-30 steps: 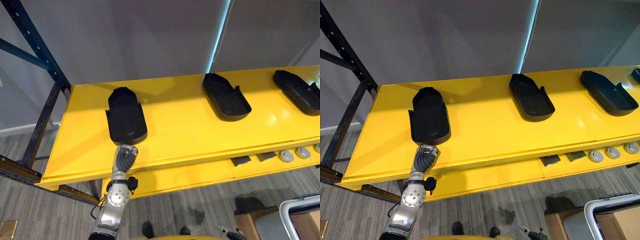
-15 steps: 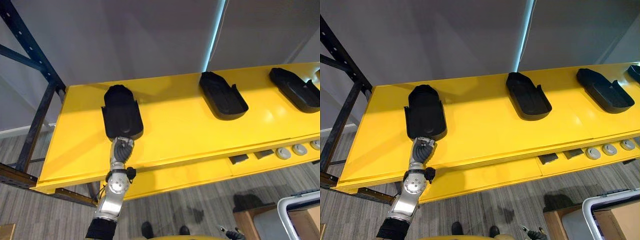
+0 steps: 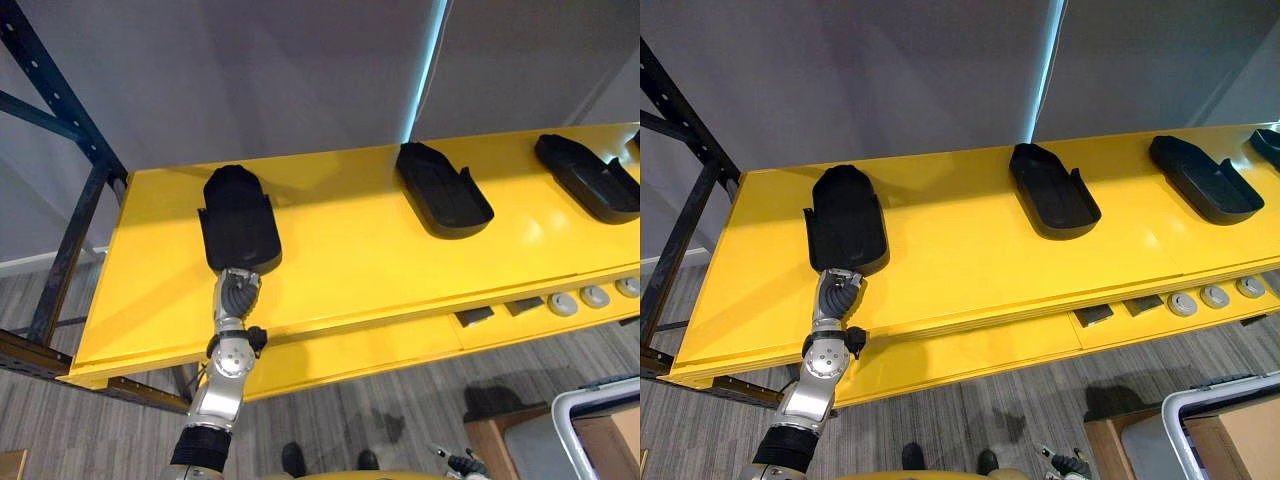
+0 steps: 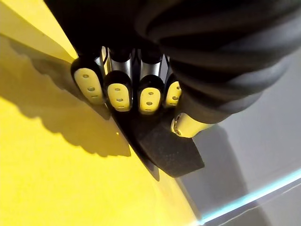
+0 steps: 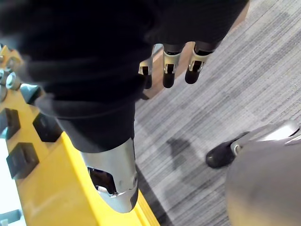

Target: Walk over and take plastic housings, then place them on the shelf

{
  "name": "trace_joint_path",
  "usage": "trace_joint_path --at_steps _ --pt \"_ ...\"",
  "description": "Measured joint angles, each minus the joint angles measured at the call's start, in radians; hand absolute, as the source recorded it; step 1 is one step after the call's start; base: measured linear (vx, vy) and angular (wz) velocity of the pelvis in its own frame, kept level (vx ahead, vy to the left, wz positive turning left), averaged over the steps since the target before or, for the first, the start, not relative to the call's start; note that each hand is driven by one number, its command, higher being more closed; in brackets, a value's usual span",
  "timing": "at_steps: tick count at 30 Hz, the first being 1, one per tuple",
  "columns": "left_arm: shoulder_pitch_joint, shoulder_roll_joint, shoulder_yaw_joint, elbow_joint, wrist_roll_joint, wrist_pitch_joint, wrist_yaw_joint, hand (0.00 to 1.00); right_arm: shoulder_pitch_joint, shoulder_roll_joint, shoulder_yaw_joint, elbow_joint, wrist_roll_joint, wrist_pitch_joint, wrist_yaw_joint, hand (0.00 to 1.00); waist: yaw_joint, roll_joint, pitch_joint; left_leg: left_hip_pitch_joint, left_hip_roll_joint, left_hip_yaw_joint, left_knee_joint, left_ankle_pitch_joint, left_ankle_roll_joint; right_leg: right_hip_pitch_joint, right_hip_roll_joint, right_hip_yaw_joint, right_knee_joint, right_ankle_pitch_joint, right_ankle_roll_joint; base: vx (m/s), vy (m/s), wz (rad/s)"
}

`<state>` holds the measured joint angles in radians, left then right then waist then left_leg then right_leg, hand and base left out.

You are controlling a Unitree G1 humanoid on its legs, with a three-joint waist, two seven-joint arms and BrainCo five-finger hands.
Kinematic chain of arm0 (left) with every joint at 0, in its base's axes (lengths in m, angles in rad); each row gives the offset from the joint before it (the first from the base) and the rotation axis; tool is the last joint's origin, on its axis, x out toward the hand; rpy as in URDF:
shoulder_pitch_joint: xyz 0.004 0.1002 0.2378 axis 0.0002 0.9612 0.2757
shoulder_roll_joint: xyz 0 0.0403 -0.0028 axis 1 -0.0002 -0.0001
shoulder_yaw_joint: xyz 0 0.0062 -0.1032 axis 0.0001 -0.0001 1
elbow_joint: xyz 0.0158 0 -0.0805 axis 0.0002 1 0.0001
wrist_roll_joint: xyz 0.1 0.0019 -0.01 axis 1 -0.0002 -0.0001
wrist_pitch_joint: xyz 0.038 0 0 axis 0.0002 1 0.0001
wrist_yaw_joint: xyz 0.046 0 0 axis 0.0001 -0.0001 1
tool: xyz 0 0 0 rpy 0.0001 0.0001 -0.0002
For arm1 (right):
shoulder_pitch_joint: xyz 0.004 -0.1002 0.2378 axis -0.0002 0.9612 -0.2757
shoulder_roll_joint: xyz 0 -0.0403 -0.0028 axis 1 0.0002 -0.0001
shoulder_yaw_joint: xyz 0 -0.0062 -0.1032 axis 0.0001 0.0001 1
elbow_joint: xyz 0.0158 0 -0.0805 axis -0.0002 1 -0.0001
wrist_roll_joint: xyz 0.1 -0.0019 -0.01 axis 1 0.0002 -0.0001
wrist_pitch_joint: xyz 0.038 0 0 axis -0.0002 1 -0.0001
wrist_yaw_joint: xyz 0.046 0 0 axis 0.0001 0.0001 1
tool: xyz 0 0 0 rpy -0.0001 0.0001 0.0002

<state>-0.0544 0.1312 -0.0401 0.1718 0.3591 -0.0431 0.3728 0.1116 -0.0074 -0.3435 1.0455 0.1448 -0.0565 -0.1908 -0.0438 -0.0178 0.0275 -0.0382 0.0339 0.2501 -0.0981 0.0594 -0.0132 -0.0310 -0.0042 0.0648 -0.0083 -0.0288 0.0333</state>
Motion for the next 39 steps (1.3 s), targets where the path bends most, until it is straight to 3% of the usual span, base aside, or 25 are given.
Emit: trace_joint_path --at_steps 3,8,12,18,23,24,27,32,39 --pt "0.022 0.000 -0.002 -0.119 -0.013 -0.008 -0.001 1.00 0.001 0.000 0.000 0.003 0.000 -0.002 0.000 0.00 0.002 -0.002 0.000 0.000 0.001 -0.004 0.001 0.000 0.000 0.003 -0.001 -0.003 -0.002 0.000 0.000 0.02 -0.006 0.04" --pt "0.062 -0.001 0.024 -0.435 -0.035 -0.087 0.024 1.00 -0.002 -0.007 0.000 0.029 0.001 -0.009 0.000 0.00 0.008 -0.002 0.000 0.000 0.002 -0.008 0.001 0.000 0.000 0.010 0.000 -0.005 0.003 0.000 0.000 0.01 -0.001 0.01" --pt "0.140 -0.038 0.168 -0.560 -0.094 -0.140 0.073 1.00 0.008 -0.013 -0.007 0.037 0.001 -0.012 0.000 0.00 0.011 -0.002 0.000 0.002 0.004 -0.017 0.001 0.000 0.000 0.014 0.001 -0.010 0.009 -0.002 0.000 0.00 -0.002 0.04" --pt "0.268 -0.128 0.407 -0.553 -0.307 -0.162 0.165 1.00 0.033 -0.010 -0.023 0.035 0.001 -0.011 -0.004 0.00 0.045 -0.004 -0.001 0.016 0.004 -0.049 -0.005 -0.008 0.000 0.029 -0.001 -0.038 0.041 -0.030 0.001 -0.01 -0.010 0.17" --pt "0.342 -0.141 0.456 -0.416 -0.364 -0.152 0.178 1.00 0.047 0.000 0.005 -0.015 0.001 -0.003 -0.017 0.00 0.082 -0.012 -0.006 0.015 0.007 -0.050 0.001 -0.009 0.001 0.030 -0.003 -0.050 0.046 -0.037 0.005 0.01 -0.009 0.08" --pt "0.349 -0.145 0.464 -0.323 -0.369 -0.133 0.171 0.00 0.046 0.012 0.015 -0.032 0.001 0.001 -0.023 0.00 0.086 -0.015 -0.007 0.010 0.008 -0.049 0.001 -0.010 0.002 0.032 -0.006 -0.056 0.047 -0.045 0.014 0.00 0.003 0.07" --pt "0.348 -0.146 0.464 -0.136 -0.390 -0.085 0.130 0.00 0.042 0.037 0.045 -0.057 0.001 0.012 -0.022 0.00 0.086 -0.020 -0.011 0.019 0.006 -0.045 0.001 -0.011 0.003 0.034 -0.010 -0.064 0.053 -0.054 0.012 0.04 0.002 0.09" --pt "0.322 -0.107 0.422 0.358 -0.387 -0.014 -0.018 0.00 0.040 0.037 0.035 -0.089 0.001 0.024 -0.021 0.00 0.084 -0.020 -0.012 0.033 -0.007 -0.048 0.000 -0.019 0.005 0.043 -0.023 -0.064 0.062 -0.070 0.016 0.07 0.015 0.00" --pt "0.263 -0.074 0.423 0.625 -0.316 0.012 -0.112 0.00 0.000 0.020 -0.042 -0.038 0.001 0.024 -0.015 0.00 0.082 -0.013 -0.007 0.036 -0.021 -0.050 0.001 -0.024 0.012 0.045 -0.032 -0.064 0.060 -0.080 0.011 0.07 0.007 -0.01"
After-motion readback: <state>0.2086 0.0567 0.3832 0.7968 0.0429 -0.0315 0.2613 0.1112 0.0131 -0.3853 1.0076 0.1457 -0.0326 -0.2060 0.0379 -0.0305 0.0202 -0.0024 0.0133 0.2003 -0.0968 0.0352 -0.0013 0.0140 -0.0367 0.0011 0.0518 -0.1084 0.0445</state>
